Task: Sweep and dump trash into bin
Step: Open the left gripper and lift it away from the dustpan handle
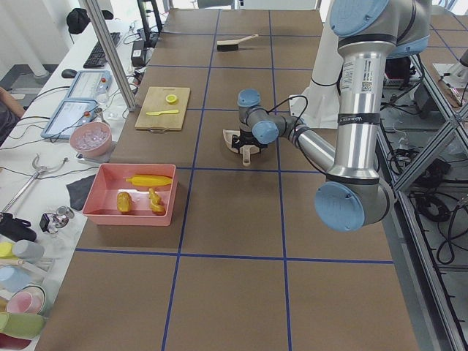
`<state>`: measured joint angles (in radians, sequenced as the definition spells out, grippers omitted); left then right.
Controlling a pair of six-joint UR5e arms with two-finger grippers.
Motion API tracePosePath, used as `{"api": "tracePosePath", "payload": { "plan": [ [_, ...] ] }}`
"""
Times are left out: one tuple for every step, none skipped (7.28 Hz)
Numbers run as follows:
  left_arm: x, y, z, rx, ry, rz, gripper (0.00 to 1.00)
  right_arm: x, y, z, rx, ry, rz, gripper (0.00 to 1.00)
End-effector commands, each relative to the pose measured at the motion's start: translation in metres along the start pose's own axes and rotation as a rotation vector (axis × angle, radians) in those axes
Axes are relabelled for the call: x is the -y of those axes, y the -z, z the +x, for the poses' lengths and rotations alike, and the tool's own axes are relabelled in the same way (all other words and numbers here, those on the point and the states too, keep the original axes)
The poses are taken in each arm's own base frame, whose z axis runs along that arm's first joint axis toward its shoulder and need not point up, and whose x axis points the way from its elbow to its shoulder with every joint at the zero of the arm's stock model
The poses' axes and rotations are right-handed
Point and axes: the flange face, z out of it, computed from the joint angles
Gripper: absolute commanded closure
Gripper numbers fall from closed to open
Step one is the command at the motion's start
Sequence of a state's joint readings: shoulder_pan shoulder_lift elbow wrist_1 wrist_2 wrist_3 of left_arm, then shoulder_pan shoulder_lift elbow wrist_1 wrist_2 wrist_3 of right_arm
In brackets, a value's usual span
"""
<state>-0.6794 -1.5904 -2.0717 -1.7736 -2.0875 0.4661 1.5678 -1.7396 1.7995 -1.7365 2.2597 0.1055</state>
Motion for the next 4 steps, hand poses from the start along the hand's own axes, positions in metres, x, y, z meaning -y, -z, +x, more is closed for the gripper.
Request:
{"api": "tracePosePath", "payload": {
  "plan": [
    [-0.023, 0.05, -0.028, 0.015, 0.133, -0.036, 0.02, 0.0, 0.001, 0.0, 0.0, 0.001, 0.002, 0.0],
    [-0.04, 0.078, -0.05, 0.024, 0.22, -0.029, 0.02, 0.001, 0.001, -0.001, 0.0, 0.005, 0.002, 0.0],
    [-0.062, 0.108, -0.07, 0.068, 0.348, -0.033, 0.02, 0.003, 0.003, -0.002, -0.001, 0.009, 0.006, 0.0],
    [-0.085, 0.134, -0.084, 0.098, 0.47, -0.01, 0.02, 0.003, 0.003, -0.002, -0.001, 0.011, 0.006, 0.0]
  ]
}}
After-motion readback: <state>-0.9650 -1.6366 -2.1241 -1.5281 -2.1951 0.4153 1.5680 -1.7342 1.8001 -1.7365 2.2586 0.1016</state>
